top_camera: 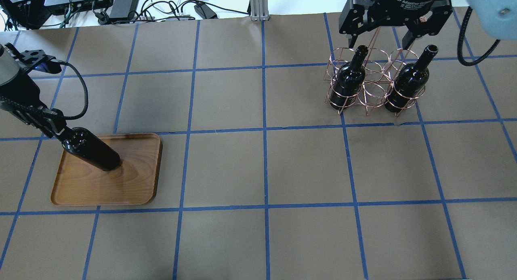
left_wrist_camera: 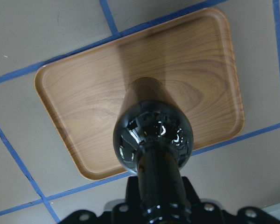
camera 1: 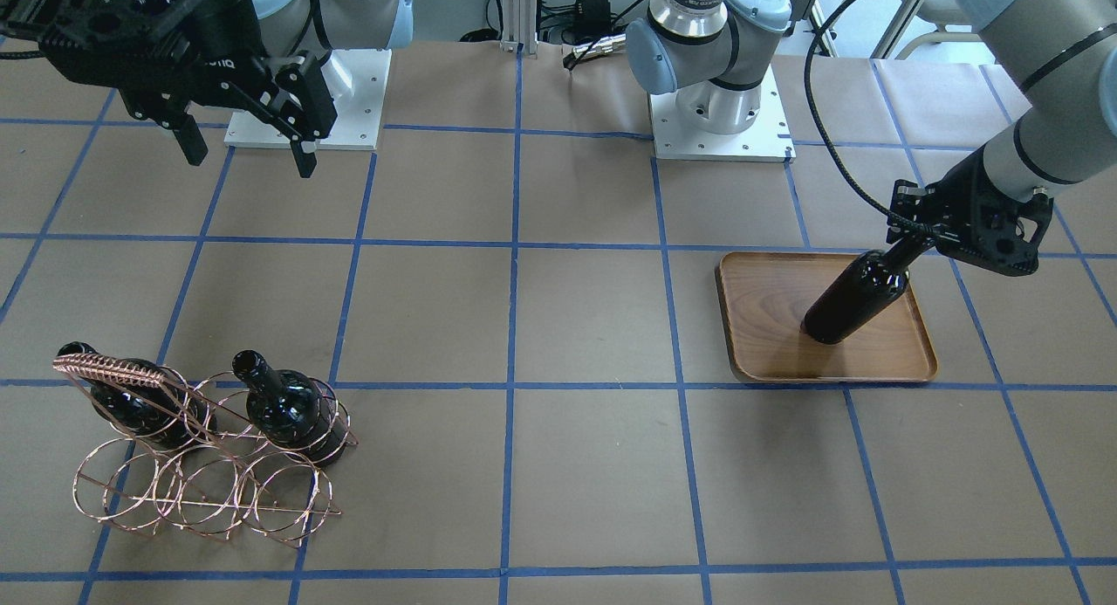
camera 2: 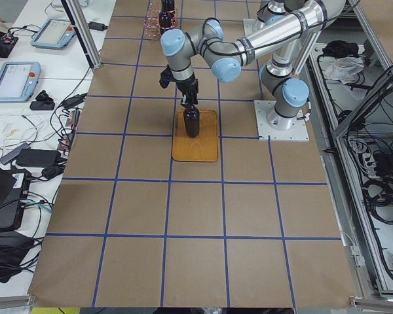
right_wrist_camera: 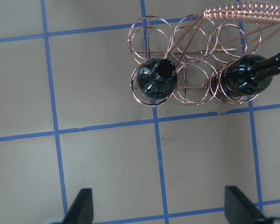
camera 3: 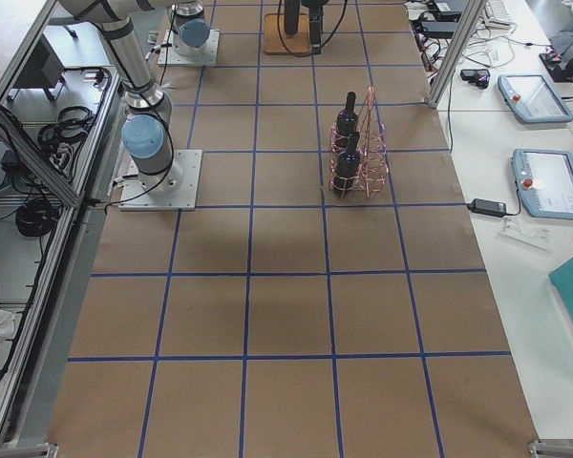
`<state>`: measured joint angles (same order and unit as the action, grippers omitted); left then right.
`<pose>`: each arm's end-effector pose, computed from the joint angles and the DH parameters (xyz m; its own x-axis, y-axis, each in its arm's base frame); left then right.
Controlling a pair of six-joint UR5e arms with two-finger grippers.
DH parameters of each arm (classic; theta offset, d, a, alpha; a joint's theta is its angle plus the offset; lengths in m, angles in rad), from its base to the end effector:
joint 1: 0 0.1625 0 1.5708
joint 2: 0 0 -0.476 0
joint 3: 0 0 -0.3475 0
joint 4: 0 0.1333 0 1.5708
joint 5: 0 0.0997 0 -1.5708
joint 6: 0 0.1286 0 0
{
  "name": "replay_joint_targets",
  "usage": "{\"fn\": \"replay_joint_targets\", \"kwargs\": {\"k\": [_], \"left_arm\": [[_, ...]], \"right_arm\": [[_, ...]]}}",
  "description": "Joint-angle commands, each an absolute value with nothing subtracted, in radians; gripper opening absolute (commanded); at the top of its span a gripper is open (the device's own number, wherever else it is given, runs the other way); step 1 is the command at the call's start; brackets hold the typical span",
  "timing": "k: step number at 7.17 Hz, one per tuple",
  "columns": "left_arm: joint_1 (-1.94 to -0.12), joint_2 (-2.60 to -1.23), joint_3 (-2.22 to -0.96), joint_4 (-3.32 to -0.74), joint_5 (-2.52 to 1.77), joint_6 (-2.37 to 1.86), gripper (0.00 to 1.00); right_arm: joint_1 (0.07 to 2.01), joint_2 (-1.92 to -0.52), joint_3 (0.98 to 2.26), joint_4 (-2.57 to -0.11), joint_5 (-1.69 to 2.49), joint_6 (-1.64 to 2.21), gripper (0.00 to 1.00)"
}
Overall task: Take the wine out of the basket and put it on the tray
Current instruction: 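Open the left gripper and release the bottle on the tray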
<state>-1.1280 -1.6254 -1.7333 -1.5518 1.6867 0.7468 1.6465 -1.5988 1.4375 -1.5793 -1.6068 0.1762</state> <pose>0.0806 -0.4464 0.4181 -0.9512 0.3045 0.0505 0.3080 0.9253 0.2215 0.1623 -0.4386 0.5843 -0.9946 0.1038 0.0053 0.1014 0.9798 -0.1726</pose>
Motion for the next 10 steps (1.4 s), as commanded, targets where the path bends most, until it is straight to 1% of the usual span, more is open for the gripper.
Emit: {"fn": "replay_joint_targets", "kwargs": {"k": [1,3,4,6,8,10], "left_arm": [[-1.132,-1.597,-1.723,-1.569,1.695,0.746,1.0],[-1.132,-1.547,-1.703,-1.644,1.692,0.671,1.0],[-1.143,-1.508,-1.666,-1.678,1.681,0.538,1.0],[-1.231,-1.441,-1.644,-1.684,1.666,0.345,1.0],[-1.398,-1.434,-1.643,-1.671,1.64,-0.026,1.0],[-1.562,-1.433,-1.643,-1.649,1.647,-0.058,1.0]], "right_arm": [[1.647,-1.638,1.448,-1.577,-1.602,0.074,1.0],[1.641,-1.623,1.473,-1.624,-1.545,0.058,1.0],[1.641,-1.621,1.479,-1.617,-1.554,0.049,1.0],[1.615,-1.612,1.567,-1.629,-1.562,0.061,1.0],[1.536,-1.614,1.56,-1.709,-1.56,0.012,1.0],[1.537,-1.618,1.56,-1.698,-1.555,0.048,1.0]]}}
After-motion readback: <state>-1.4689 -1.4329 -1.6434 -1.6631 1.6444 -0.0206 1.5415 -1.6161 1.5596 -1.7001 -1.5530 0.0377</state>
